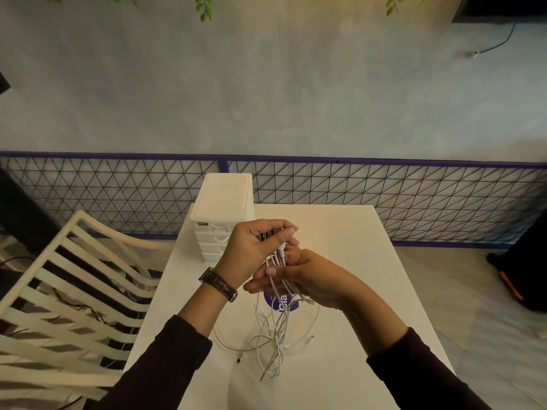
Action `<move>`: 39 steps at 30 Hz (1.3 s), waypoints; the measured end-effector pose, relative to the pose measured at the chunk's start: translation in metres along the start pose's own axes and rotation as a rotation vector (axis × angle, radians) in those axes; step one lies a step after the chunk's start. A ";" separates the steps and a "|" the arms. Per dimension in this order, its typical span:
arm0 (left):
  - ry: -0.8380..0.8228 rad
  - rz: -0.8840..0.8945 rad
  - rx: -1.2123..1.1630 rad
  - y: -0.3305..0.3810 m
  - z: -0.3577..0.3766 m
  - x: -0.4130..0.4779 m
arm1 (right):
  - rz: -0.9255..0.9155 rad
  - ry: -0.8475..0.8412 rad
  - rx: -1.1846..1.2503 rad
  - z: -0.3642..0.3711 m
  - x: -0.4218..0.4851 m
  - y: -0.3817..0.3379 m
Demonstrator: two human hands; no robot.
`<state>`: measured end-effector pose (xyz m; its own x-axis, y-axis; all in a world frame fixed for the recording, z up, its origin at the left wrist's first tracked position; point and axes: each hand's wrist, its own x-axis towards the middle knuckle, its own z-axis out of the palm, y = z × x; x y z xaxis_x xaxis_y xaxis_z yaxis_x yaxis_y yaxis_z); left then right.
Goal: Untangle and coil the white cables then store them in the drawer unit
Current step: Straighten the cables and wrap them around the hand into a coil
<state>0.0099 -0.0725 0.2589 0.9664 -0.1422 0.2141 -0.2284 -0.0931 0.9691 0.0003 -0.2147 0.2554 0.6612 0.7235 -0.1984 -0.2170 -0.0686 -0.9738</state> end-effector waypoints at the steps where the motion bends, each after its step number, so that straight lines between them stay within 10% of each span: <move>1: 0.016 0.001 -0.006 -0.001 0.000 0.000 | -0.005 -0.010 0.018 0.001 -0.001 0.000; 13: 0.150 0.089 -0.054 0.001 -0.013 0.011 | -0.025 -0.098 -0.094 0.005 -0.011 -0.006; 22: -0.031 -0.427 -0.828 -0.025 -0.028 -0.004 | -0.073 -0.085 -0.023 0.002 -0.011 0.007; 32: -0.295 -0.592 -0.650 -0.025 0.000 -0.043 | -0.065 -0.165 -0.098 0.005 -0.005 0.005; 39: -0.194 -0.601 -0.634 -0.008 -0.006 -0.029 | -0.036 -0.236 -0.049 0.011 0.002 0.007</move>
<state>-0.0153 -0.0616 0.2460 0.8521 -0.4141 -0.3202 0.4733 0.3483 0.8091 -0.0083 -0.2061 0.2499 0.4806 0.8661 -0.1373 -0.1572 -0.0690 -0.9852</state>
